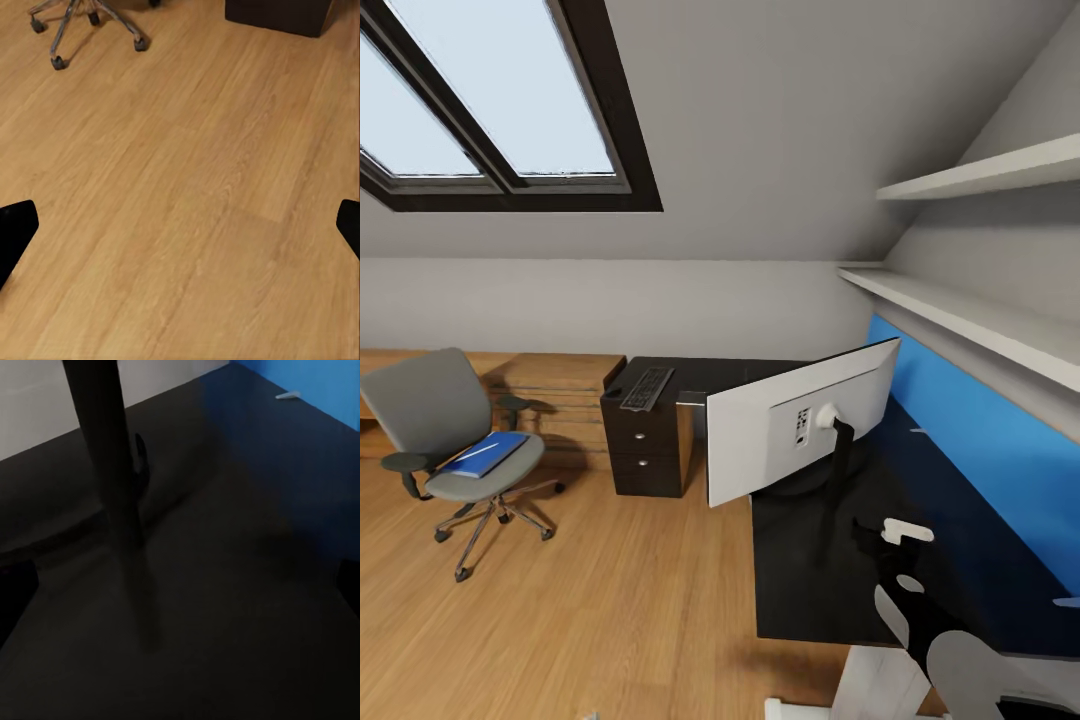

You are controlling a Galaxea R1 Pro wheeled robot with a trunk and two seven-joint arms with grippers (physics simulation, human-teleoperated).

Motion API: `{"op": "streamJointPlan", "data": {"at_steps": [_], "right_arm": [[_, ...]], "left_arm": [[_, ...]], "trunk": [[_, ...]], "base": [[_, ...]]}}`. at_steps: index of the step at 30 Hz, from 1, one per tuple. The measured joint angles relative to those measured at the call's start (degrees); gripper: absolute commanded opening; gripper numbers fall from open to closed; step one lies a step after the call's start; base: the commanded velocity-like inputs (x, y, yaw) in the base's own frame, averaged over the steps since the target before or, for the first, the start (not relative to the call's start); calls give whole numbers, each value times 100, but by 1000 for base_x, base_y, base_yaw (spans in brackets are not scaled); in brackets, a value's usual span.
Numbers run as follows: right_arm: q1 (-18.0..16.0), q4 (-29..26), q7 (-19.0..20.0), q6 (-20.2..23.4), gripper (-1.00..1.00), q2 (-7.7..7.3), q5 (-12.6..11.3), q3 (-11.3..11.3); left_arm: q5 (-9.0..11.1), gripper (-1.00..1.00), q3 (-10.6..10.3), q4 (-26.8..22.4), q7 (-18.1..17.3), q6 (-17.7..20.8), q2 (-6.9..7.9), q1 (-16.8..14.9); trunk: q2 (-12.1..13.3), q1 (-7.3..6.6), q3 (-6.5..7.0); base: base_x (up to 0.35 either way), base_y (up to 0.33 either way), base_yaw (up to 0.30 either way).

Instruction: In the bedroom, organize the workspace by keeping the computer under the desk, ensuring the monitor is on the desk, placing the keyboard on the desk next to the monitor, placing the mouse on the desk next to the keyboard, moving the folder from the swivel chair onto the desk next to the mouse, stacking the notebook on top of the folder with the pen on top of the notebook, and positioning the swivel chair next to the desk.

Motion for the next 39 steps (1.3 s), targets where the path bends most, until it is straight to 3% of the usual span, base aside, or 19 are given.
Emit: {"op": "streamJointPlan", "data": {"at_steps": [4, 8, 9, 13, 15, 22, 28, 33, 39], "right_arm": [[3, -2, -2, -36, 100, 66, 67, 2], [3, -9, 1, -15, 100, 97, 103, 19], [3, -17, -1, -2, 100, 103, 111, 23], [-7, -35, -4, 81, 100, 103, 131, 28], [-30, -36, -4, 221, 100, 97, 138, 30], [-287, -24, -32, 662, 100, 92, 220, 38], [-542, -7, -102, 841, 100, 88, 337, 8], [-571, 105, -107, 821, 100, 111, 378, 19], [-579, 277, -92, 738, 100, 122, 411, 26]], "left_arm": [[0, 100, -1, -560, 134, 364, -4, 1], [-2, 100, 0, -1586, 468, 1629, 13, 0], [-4, 100, -2, -1962, 585, 2195, 18, -1], [46, 100, 92, -2576, 713, 3250, 25, -90], [43, 100, 237, -2741, 746, 3639, 7, -351], [171, 100, 559, -2648, 773, 4252, -50, -1219], [709, 100, 994, -2296, 734, 4839, -77, -1789], [794, 100, 1040, -2252, 725, 4917, -70, -1858], [732, 100, 1057, -2260, 734, 4939, 3, -1880]], "trunk": [[0, 0, 0], [0, 0, 0], [0, 0, 0], [0, 0, 0], [1, 0, 1], [1, 0, 0], [1, 0, 0], [1, 0, 0], [0, 0, 0]], "base": [[0, 0, 0], [0, 0, 0], [0, 0, 0], [0, 0, 0], [0, 0, 0], [0, 0, 0], [0, 0, 0], [0, 0, 0], [0, 0, 0]]}}
